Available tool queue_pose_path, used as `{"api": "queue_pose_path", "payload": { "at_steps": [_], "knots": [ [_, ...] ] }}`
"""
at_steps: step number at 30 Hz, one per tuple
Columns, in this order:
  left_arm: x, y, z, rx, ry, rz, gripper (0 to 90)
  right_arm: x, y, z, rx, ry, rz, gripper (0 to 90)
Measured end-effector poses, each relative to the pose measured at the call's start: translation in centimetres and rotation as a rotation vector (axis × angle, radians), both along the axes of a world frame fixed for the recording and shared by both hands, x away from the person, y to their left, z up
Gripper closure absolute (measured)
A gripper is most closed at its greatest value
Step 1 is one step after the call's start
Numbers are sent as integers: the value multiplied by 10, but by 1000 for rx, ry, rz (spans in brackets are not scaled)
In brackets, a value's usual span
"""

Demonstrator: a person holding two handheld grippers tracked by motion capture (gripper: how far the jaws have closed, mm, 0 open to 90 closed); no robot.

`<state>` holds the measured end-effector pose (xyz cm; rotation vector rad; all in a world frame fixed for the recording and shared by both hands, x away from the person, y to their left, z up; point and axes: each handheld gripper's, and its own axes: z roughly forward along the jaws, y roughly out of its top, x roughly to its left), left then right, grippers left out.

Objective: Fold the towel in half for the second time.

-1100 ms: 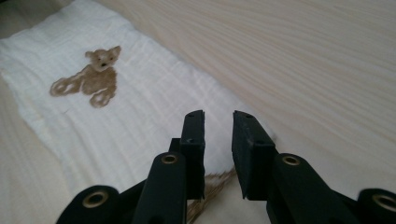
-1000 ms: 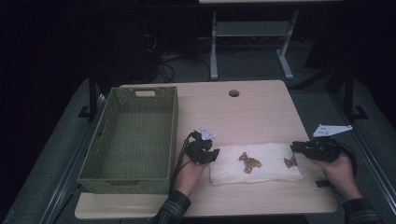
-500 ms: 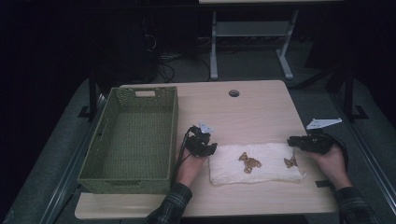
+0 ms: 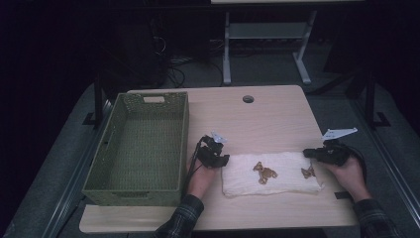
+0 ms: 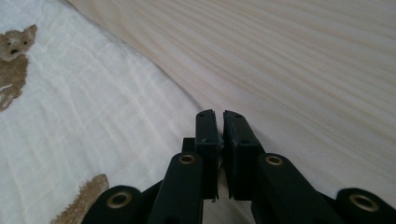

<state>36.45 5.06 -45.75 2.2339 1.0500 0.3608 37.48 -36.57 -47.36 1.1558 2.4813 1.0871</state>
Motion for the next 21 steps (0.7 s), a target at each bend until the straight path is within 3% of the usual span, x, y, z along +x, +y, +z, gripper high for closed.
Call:
{"api": "queue_pose_path", "payload": {
  "at_steps": [2,4,5,6,9,12,18,21],
  "knots": [
    [2,1,-3,8,4,-3,625,0,0,0,0,0,3,853],
    [3,1,-5,-19,10,-13,652,0,0,0,-1,1,4,860],
    [3,1,-5,-19,10,-13,725,0,0,0,-1,1,4,860],
    [3,0,-5,-25,14,-21,725,0,1,0,-5,-1,4,864],
    [2,-3,-4,-21,19,-27,841,1,2,2,-19,-2,-8,868],
    [4,-2,0,-33,7,-11,857,5,1,3,-37,-20,-19,870],
    [10,2,11,-72,-45,23,860,19,-6,10,-9,-52,-54,872],
    [14,0,14,-61,-76,36,860,26,-5,14,-8,-77,-67,872]
  ]
}}
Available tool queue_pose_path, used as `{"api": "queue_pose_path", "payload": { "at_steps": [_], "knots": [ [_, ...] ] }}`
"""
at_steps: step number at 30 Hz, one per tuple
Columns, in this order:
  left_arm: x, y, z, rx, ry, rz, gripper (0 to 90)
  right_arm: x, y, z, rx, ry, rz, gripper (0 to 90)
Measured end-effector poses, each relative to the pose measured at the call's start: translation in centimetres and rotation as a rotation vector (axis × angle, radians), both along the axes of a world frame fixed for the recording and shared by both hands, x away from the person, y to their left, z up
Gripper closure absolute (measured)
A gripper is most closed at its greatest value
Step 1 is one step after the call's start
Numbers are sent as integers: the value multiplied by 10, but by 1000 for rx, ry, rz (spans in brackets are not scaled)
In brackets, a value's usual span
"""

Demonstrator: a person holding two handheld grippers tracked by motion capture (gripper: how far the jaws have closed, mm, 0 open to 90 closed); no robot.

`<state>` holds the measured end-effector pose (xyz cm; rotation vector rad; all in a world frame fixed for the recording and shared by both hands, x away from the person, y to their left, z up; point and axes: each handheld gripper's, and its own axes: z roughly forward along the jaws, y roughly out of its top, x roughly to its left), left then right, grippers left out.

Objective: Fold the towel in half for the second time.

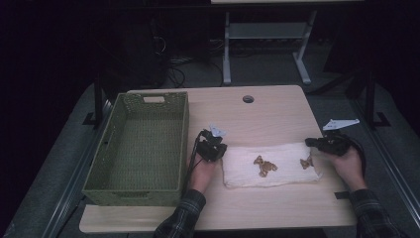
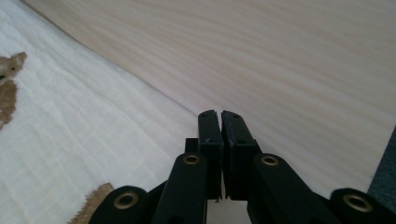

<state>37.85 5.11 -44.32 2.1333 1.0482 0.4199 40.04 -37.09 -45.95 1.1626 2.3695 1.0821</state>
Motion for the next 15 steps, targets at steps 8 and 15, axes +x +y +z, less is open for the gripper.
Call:
{"api": "queue_pose_path", "payload": {
  "at_steps": [8,15],
  "knots": [
    [-16,1,10,-25,-17,-10,860,-12,-5,9,31,-27,10,873],
    [-37,3,17,-19,-26,-40,860,-36,-10,16,51,-31,32,873]
  ]
}}
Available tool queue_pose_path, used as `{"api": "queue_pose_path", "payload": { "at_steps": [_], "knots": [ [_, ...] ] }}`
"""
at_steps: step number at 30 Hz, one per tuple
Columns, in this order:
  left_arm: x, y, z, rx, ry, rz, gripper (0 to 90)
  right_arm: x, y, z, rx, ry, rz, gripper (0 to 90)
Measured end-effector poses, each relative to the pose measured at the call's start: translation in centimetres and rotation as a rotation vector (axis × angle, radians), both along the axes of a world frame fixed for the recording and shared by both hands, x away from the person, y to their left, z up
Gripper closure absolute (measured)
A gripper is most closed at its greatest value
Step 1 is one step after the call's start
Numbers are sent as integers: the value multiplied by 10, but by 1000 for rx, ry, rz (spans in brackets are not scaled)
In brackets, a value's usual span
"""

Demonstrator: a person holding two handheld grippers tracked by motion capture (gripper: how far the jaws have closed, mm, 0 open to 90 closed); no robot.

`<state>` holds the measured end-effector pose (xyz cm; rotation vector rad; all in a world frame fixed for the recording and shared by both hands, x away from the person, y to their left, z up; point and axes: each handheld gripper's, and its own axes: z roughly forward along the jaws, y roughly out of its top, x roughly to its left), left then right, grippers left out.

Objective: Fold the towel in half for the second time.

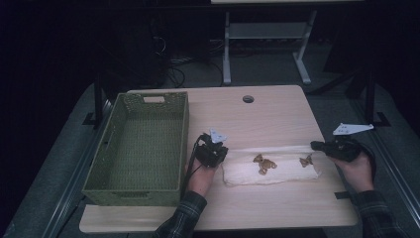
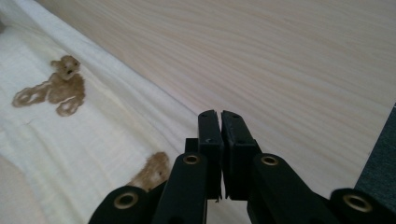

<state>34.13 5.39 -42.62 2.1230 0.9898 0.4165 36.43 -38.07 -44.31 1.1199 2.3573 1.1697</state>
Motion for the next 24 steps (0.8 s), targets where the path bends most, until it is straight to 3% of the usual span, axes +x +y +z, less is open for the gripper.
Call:
{"api": "queue_pose_path", "payload": {
  "at_steps": [12,24],
  "knots": [
    [-33,-1,3,29,-5,-28,860,-30,2,1,-14,9,18,872],
    [-48,-1,-1,59,20,-66,859,-55,0,-5,-25,31,47,871]
  ]
}}
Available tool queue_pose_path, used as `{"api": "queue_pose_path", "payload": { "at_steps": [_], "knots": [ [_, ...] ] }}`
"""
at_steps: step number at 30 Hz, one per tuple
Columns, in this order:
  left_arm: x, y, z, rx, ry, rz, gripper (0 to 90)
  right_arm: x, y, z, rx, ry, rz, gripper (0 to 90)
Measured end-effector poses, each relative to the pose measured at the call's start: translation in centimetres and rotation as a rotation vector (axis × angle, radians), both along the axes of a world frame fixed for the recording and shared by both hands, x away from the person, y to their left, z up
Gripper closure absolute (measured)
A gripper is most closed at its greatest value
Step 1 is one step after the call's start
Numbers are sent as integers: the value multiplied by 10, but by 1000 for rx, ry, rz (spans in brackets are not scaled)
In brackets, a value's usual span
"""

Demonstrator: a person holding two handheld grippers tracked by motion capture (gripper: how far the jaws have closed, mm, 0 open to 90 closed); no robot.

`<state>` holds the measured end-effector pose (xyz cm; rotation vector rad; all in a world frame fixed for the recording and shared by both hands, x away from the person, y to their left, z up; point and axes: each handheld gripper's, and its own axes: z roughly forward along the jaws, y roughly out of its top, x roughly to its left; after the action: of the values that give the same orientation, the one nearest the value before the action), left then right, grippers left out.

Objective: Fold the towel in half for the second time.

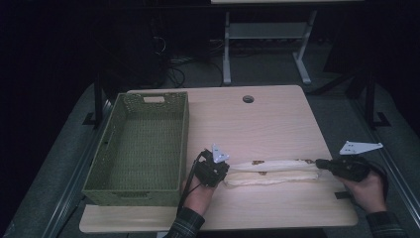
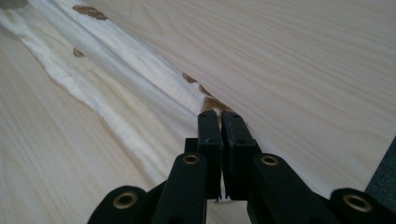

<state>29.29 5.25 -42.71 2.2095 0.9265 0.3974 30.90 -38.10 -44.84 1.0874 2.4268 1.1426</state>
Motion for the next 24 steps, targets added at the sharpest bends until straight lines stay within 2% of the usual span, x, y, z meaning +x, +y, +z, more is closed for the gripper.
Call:
{"api": "queue_pose_path", "payload": {
  "at_steps": [13,17,18,21,24],
  "knots": [
    [-8,-1,-10,53,51,-40,853,-13,2,-7,-10,40,19,868],
    [-10,-2,-12,39,63,-34,846,-16,1,-9,-9,56,24,860],
    [-10,-1,-12,50,64,-39,838,-17,1,-10,-7,60,28,857],
    [-11,1,-8,38,55,-32,782,-19,-1,-9,-9,53,37,810],
    [-11,3,-2,-4,41,-25,709,-22,-3,-3,14,41,26,734]
  ]
}}
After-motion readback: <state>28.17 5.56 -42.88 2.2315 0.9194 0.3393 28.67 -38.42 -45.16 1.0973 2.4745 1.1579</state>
